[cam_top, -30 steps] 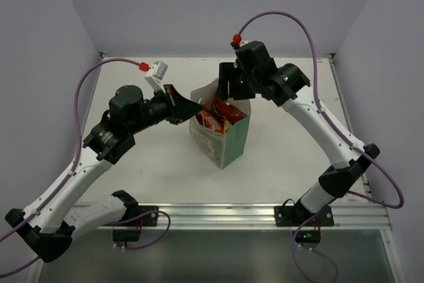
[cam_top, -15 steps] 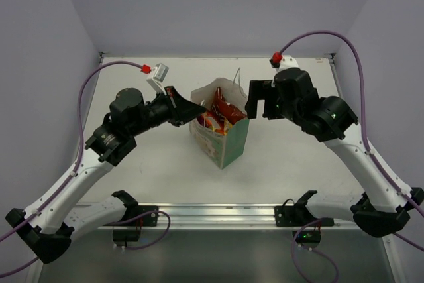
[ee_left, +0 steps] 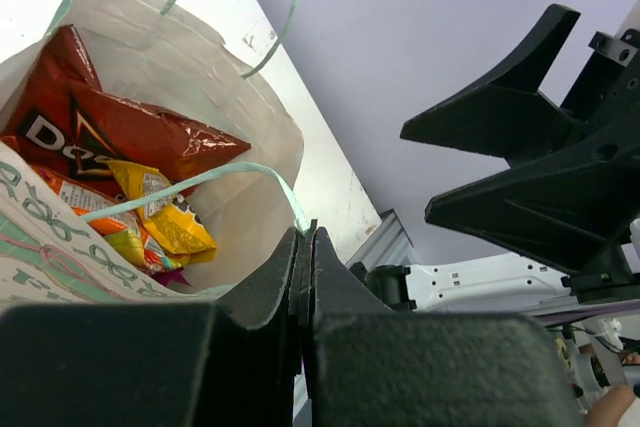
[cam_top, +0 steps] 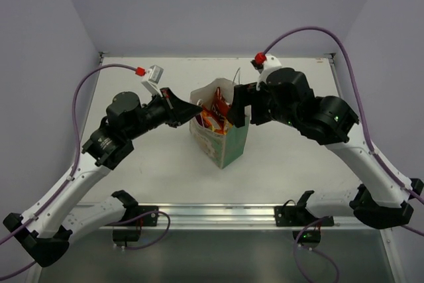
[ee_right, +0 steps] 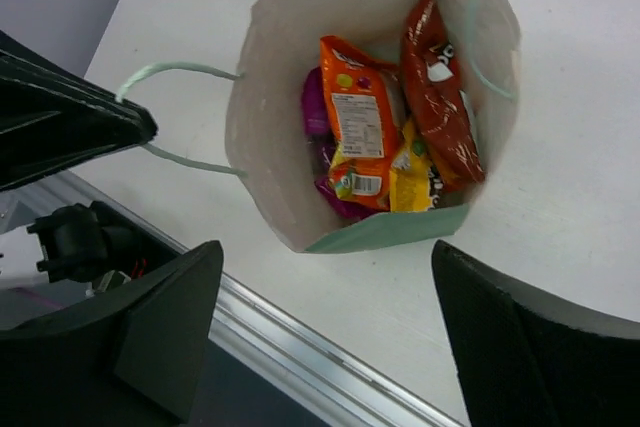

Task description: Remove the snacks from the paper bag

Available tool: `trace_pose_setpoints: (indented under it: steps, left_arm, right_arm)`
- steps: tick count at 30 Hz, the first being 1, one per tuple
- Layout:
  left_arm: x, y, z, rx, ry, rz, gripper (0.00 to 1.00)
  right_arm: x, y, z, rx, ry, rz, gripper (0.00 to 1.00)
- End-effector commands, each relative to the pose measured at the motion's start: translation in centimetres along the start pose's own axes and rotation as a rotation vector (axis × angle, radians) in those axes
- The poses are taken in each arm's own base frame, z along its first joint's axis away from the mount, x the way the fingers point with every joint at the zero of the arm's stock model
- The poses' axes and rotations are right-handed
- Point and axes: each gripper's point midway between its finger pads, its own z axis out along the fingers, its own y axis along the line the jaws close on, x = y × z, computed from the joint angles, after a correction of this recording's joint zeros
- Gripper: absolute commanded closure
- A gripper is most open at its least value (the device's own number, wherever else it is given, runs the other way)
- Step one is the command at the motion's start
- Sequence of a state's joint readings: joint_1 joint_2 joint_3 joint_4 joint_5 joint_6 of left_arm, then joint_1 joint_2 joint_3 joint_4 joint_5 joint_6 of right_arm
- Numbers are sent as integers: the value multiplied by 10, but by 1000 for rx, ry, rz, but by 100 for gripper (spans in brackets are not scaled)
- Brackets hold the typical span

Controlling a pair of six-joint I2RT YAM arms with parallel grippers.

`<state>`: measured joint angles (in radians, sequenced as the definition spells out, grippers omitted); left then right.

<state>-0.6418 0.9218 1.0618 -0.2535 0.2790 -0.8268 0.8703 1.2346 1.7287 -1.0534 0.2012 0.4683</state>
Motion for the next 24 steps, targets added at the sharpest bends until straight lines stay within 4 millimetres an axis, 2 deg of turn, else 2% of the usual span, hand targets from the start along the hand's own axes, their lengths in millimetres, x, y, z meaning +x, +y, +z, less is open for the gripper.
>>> trace_pose_setpoints:
  steps: [1,2,3,5,6,9,10,12,16,19,21,24]
  left_arm:
    - [-16,-11,-10,10,-77,-8,100]
    - [-17,-11,-12,7,-82,-13,100]
    - [-17,-10,-13,3,-85,-18,100]
    - [-20,-10,-17,-11,-99,-22,100]
    - [-20,-10,-19,-14,-102,-23,100]
    - [-24,-8,-23,-37,-118,-26,100]
    - [-23,-8,-24,-40,-118,-27,100]
    - [-26,-10,-25,-39,-127,-28,100]
    - [-27,-11,-23,-40,-122,-30,100]
    - [-27,-10,-21,-41,-119,-35,100]
    - [-26,-10,-19,-39,-112,-37,100]
    - [-25,-9,-17,-37,-112,-39,100]
  right_arm:
    - [-18,39,5,-127,-10,31,16]
    - [-20,42,16,-125,-1,29,21]
    - [-21,45,23,-126,6,16,36]
    - [-28,51,32,-129,5,-1,54]
    - [-24,53,48,-115,35,-20,71]
    - [-29,54,68,-91,37,-50,85]
    - [-27,53,83,-76,59,-58,95]
    - [-27,50,96,-70,78,-75,100]
    - [-15,39,126,-45,139,-115,100]
    - [-3,19,143,-10,192,-128,100]
    - [-2,3,146,6,202,-131,100]
    - [11,-21,153,45,242,-134,100]
